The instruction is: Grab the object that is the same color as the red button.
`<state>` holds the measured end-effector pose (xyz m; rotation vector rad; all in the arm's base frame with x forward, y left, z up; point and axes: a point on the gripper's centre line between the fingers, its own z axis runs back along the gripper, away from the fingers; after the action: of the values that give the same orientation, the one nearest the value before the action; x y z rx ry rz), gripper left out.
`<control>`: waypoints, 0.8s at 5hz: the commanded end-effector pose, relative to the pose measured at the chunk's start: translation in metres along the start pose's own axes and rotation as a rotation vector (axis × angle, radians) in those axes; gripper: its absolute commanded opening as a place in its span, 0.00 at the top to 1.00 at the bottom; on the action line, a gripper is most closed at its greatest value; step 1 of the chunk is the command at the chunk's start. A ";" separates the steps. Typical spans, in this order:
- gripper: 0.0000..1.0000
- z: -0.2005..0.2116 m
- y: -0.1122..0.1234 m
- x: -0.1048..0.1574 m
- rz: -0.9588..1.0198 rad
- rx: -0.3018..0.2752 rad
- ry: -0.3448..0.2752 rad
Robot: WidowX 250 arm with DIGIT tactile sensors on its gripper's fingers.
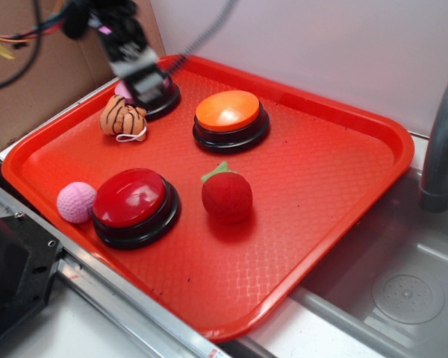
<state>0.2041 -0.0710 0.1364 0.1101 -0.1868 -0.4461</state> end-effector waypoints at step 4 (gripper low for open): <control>0.00 -0.106 -0.040 0.024 -0.098 -0.089 0.096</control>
<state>0.2287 -0.1049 0.0248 0.0566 -0.0389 -0.5379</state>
